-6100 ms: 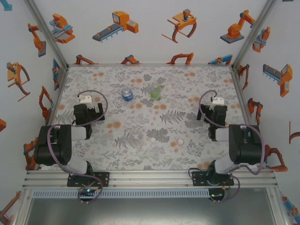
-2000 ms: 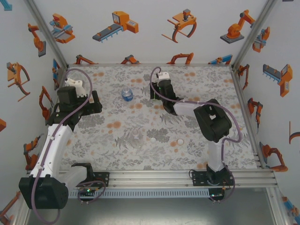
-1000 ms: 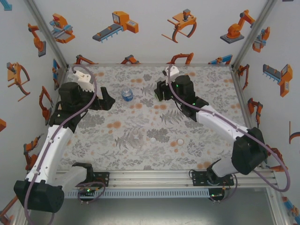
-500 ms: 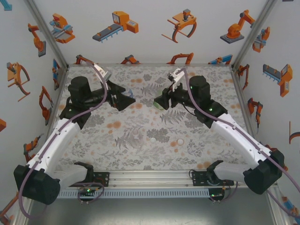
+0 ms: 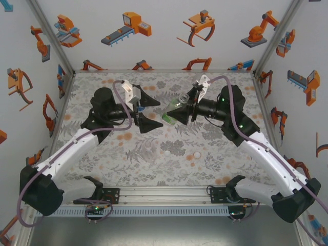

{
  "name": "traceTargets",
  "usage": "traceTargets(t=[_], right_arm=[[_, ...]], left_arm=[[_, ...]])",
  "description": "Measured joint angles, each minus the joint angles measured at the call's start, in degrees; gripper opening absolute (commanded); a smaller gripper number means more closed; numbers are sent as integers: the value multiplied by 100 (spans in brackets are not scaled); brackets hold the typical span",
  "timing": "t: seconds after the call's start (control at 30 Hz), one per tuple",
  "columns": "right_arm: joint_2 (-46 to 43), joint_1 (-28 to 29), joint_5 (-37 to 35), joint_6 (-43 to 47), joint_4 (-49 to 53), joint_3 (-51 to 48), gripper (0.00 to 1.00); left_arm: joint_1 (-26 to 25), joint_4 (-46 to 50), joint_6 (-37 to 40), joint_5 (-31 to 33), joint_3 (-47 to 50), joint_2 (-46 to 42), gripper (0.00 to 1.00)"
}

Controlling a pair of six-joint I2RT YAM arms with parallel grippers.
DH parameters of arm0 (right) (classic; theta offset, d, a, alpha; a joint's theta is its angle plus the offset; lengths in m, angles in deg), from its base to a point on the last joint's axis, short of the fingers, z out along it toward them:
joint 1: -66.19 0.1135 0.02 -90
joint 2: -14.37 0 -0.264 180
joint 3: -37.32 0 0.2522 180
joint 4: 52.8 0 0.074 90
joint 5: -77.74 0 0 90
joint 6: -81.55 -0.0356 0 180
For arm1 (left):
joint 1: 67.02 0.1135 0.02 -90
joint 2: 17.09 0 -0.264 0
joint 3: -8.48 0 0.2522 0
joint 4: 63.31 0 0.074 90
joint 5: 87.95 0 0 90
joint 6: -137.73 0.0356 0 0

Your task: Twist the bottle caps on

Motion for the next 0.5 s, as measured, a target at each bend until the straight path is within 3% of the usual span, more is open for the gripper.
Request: traceTargets(t=[0.17, 0.5], right_arm=[[24, 0, 466, -326, -503, -20, 37], [133, -11, 887, -509, -815, -98, 35]], left_arm=[[-321, -282, -98, -188, -149, 376, 94], [-826, -422, -249, -391, -745, 796, 71]])
